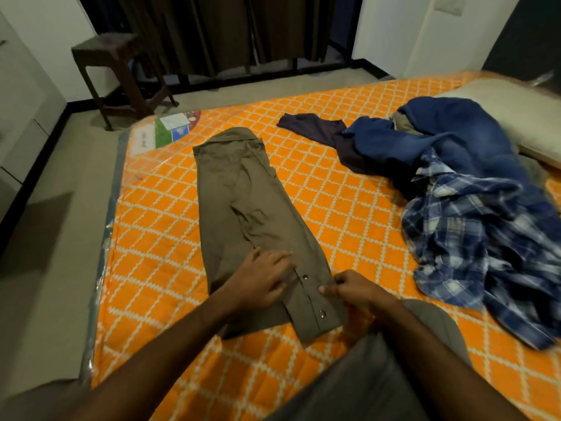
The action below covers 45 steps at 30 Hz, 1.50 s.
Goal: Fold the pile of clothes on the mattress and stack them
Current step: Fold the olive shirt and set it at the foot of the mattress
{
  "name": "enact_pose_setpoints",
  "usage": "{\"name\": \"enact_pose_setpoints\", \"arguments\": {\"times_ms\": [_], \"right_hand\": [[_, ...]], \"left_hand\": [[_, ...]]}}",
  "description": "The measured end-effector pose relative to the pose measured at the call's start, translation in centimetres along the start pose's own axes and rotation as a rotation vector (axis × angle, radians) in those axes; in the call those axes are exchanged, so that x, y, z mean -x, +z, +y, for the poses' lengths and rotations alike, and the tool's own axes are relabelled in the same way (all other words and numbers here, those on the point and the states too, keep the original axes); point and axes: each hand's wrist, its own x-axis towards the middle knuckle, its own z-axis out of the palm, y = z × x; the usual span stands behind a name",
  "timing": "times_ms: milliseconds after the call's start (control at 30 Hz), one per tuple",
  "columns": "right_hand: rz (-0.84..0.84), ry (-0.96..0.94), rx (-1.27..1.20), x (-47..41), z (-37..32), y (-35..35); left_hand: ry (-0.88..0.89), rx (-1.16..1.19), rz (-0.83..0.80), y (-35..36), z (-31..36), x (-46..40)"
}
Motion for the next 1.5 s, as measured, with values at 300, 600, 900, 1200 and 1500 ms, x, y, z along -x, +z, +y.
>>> {"name": "enact_pose_setpoints", "arguments": {"times_ms": [300, 600, 900, 1200, 1500], "right_hand": [[0.054, 0.071, -0.417, 2.0, -0.4, 0.1], [-0.024, 0.119, -0.843, 1.5, -4.0, -1.4], [0.115, -0.262, -0.482, -1.5, -7.0, 1.8], [-0.107, -0.553, 0.966, -4.5, -4.3, 2.9], [0.115, -0.491, 1.191, -3.7, -2.3, 7.3]], "left_hand": [[-0.046, -0.185, -0.080, 4.6, 3.8, 4.2], [-0.367, 0.272, 0.211, 1.5, 2.7, 1.4], [-0.752, 0.200, 0.402, -3.4, -2.9, -1.8], [-0.249, -0.025, -0.274, 2.3, -0.7, 5.7], [-0.387, -0.164, -0.327, 2.3, 2.6, 5.4]]}}
